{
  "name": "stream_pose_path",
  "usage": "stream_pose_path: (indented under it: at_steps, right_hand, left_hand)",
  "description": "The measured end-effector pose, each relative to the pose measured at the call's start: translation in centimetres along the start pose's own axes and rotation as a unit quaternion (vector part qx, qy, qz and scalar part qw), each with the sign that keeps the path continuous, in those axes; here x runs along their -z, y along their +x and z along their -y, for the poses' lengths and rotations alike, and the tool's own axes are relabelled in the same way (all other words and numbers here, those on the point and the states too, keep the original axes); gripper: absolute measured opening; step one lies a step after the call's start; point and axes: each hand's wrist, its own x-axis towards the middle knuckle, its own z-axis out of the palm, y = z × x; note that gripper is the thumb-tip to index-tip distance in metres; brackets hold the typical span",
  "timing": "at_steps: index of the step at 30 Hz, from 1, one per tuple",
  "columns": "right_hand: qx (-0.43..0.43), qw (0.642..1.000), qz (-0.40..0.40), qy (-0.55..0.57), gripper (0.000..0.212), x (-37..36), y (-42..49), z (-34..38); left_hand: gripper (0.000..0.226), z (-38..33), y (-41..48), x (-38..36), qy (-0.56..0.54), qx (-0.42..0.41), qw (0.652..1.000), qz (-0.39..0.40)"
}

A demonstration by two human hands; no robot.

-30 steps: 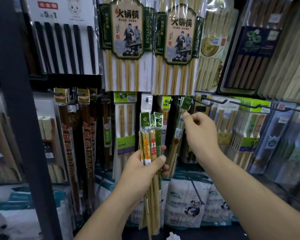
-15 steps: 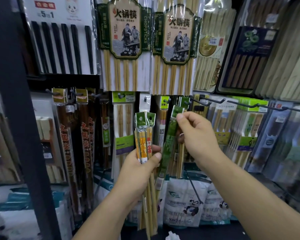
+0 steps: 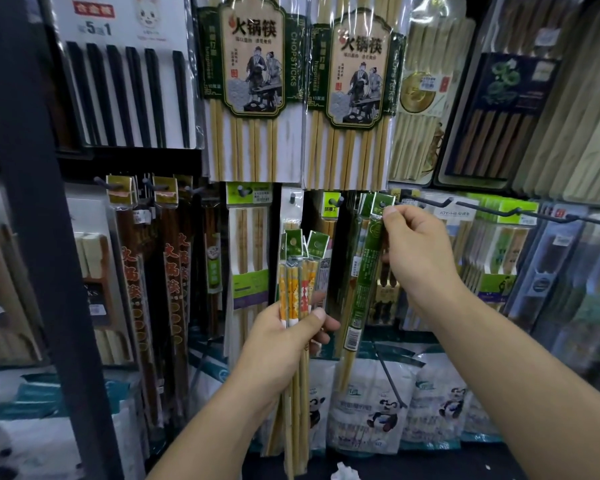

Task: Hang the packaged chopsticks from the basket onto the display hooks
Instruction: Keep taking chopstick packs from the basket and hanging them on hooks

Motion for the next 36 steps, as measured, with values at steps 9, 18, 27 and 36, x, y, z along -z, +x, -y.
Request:
stream_pose_path:
  at_steps: [9, 18, 27, 36]
  right_hand:
    - [0.004, 0.998, -0.003, -0.061, 0.04, -0.4, 1.2, -1.1]
    - [0.001, 0.996, -0.072, -0.053, 0.023, -1.1, -0.5, -2.3]
    - [0.0, 0.997, 0.071, 0.036, 0.026, -2.5, -4.7, -0.9]
    - [-0.028, 0.991, 0.071, 0.108, 0.031, -2.1, -5.1, -1.0]
  left_hand:
    - [0.019, 0.0, 0.0, -0.1, 0.001, -0.027, 1.0, -0.002]
    - [0.006, 0.1, 0.0, -0.2, -0.004, -0.013, 1.0, -0.024]
    - [0.007, -0.3, -0.3, -1.0, -0.029, -0.034, 0.998, -0.039]
    - [0.009, -0.4, -0.6, -1.4, -0.112, -0.018, 0.993, -0.029]
